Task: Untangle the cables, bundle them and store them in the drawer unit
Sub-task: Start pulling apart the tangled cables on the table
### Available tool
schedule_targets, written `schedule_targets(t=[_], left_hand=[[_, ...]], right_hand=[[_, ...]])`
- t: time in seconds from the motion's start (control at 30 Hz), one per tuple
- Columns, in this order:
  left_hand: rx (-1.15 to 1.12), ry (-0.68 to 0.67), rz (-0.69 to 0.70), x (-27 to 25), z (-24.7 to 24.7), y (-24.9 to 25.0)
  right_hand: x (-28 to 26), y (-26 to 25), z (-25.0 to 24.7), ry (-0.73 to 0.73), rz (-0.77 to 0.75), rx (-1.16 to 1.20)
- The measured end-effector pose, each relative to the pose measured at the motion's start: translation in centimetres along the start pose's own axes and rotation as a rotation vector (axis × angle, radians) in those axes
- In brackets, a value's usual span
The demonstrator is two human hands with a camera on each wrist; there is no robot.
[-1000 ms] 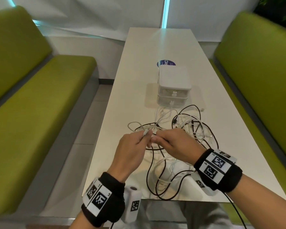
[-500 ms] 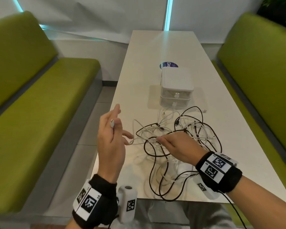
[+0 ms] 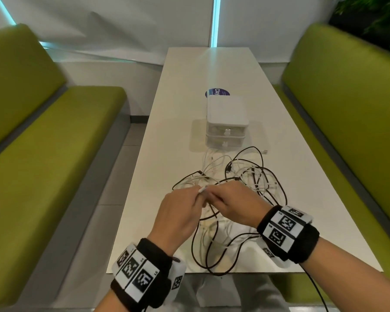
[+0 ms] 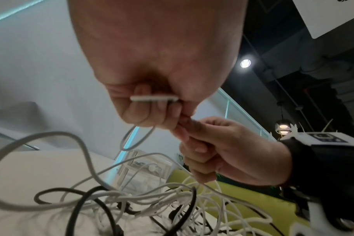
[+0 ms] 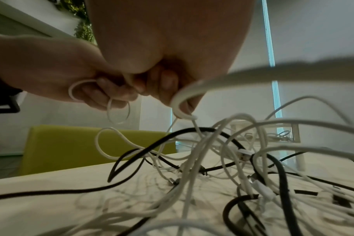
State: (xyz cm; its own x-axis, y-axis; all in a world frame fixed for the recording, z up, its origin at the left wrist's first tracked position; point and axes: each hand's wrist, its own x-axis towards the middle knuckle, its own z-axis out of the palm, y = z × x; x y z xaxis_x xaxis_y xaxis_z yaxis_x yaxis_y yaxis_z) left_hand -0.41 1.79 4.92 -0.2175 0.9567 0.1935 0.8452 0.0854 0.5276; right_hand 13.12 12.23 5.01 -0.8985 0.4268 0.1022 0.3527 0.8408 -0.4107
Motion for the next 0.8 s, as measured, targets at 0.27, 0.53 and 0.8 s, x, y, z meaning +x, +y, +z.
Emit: schedule_targets(t=[0.27,0.53,0.8], left_hand=[[-0.457,0.504,-0.096,-1.2,-4.0,-0.9],[-0.52,0.556,-0.001,-1.2,-4.0,-0.4],[-0.028,0.027,0.036,-0.5,0.5,0.6]], right_hand=[[0.6,1.8,1.3,-0.056,0.151,0.117],[1.0,1.0,1.4,-0.05,0.23,0.036],[0.4,-0.7,0.9,0.01,0.088,0.025]])
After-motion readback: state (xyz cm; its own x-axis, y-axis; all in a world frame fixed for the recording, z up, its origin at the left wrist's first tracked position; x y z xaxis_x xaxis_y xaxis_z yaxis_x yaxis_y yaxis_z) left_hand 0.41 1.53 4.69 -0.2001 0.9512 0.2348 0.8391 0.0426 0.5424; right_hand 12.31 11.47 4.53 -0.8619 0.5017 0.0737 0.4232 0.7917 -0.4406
